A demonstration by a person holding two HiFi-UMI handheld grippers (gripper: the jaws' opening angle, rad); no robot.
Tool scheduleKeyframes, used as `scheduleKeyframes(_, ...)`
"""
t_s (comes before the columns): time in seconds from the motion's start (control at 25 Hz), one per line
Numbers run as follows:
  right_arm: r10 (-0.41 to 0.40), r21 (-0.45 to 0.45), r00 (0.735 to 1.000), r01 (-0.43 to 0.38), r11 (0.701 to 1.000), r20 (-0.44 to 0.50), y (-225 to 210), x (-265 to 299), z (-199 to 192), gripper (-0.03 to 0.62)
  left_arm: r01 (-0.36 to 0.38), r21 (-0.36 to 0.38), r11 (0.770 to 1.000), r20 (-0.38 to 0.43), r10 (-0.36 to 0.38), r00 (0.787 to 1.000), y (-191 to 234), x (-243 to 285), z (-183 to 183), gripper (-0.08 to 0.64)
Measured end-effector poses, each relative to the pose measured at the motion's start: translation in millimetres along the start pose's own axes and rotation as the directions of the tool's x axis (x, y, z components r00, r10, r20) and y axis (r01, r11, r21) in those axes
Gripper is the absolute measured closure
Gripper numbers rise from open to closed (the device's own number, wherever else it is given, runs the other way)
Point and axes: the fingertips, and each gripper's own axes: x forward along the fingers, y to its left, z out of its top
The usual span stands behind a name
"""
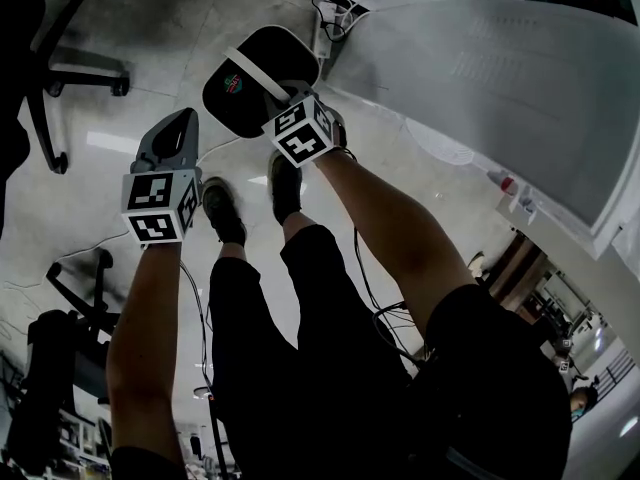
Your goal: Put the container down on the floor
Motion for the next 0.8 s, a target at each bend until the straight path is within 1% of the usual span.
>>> scheduleKeyframes(0.28, -0.014, -0.01, 0.997, 0.014, 1.0, -0.079, 0.5, -3.5, -22.5, 0.581, 0.024, -0.002, 1.0, -0.014, -0.024, 1.0, -10.2, 2.6, -8.8, 0.549)
scheduleKeyframes(0.4, -0.004, -0.028, 0.993, 0.001, 1.0, -0.117, 4.9, -5.2, -34.6, 0.581, 0.034, 0.003, 0.999, -0.017, -0.034, 0.999, -15.3, 3.6, -10.8, 0.549)
scheduleKeyframes(0.6, -0.015, -0.037, 0.992, 0.011, 0.999, -0.124, 8.4, -6.9, -40.1, 0.581, 0.023, -0.007, 1.0, -0.02, -0.023, 1.0, -12.5, 2.4, -14.6, 0.549)
scheduleKeyframes(0.8, -0.014, -0.078, 0.991, 0.004, 0.997, -0.134, 15.2, -6.3, -37.8, 0.581, 0.026, -0.009, 1.0, -0.031, -0.026, 0.999, -16.4, 0.6, -21.0, 0.549)
